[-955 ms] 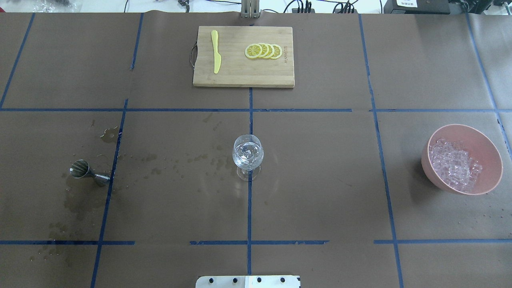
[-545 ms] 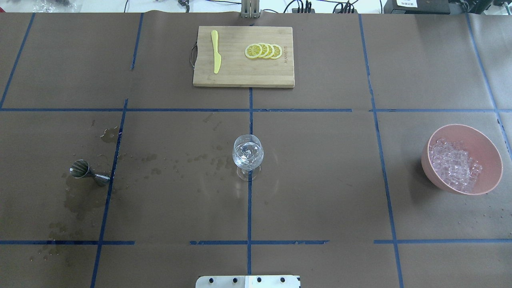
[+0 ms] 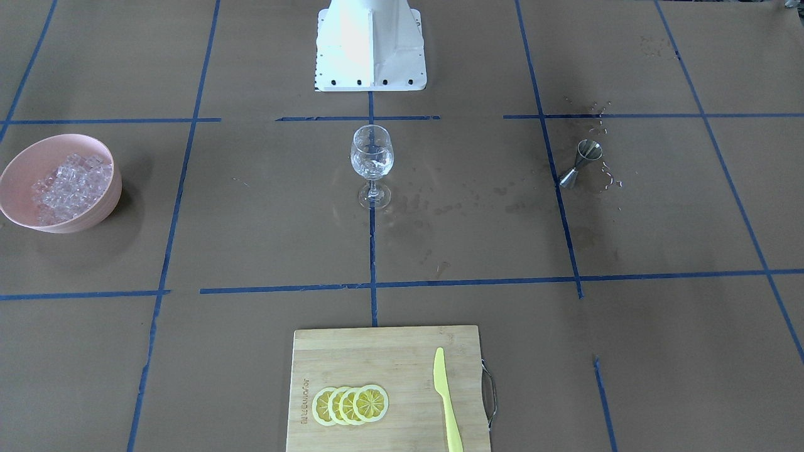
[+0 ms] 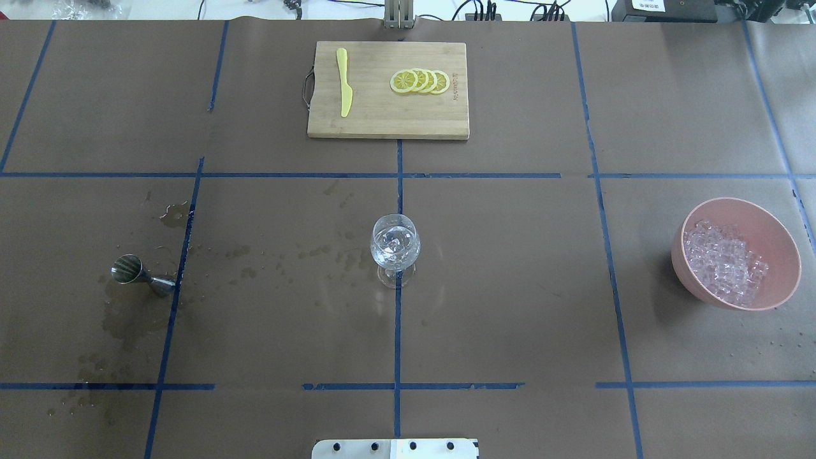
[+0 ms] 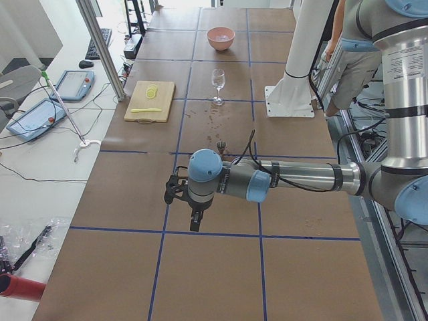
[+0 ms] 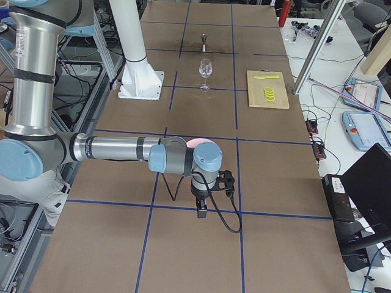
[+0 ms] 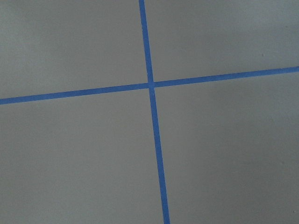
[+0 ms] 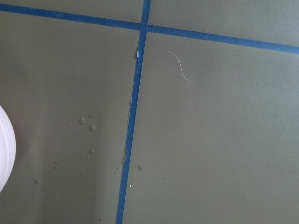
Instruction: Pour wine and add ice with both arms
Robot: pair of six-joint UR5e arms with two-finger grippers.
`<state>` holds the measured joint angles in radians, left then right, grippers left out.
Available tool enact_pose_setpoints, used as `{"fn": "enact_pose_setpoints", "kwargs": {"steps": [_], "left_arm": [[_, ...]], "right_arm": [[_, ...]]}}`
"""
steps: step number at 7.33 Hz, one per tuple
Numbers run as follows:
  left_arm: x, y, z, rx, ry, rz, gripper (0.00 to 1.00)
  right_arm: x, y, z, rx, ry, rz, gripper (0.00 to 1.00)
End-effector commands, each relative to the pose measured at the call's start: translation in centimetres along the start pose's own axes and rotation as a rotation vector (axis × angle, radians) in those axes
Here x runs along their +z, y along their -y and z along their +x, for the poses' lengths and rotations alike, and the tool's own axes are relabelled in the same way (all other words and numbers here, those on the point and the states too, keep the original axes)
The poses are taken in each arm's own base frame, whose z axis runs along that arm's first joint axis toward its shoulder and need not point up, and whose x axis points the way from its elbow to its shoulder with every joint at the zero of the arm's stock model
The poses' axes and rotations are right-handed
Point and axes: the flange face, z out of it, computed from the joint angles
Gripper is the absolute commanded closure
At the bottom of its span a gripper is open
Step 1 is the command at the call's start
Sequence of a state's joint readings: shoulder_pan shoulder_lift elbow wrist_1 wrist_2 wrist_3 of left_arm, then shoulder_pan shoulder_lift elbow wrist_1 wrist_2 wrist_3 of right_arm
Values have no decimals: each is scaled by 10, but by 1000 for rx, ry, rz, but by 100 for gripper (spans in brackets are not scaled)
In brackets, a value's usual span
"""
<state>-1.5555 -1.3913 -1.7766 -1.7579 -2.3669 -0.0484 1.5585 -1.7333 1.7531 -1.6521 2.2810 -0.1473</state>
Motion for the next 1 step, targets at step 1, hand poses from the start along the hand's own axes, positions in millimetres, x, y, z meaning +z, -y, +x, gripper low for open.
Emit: {"fn": "enact_pose_setpoints", "kwargs": {"steps": [1], "left_arm": [[0,0,0,2,0,1,0]], "right_arm": [[1,0,0,1,0,-1,0]]}}
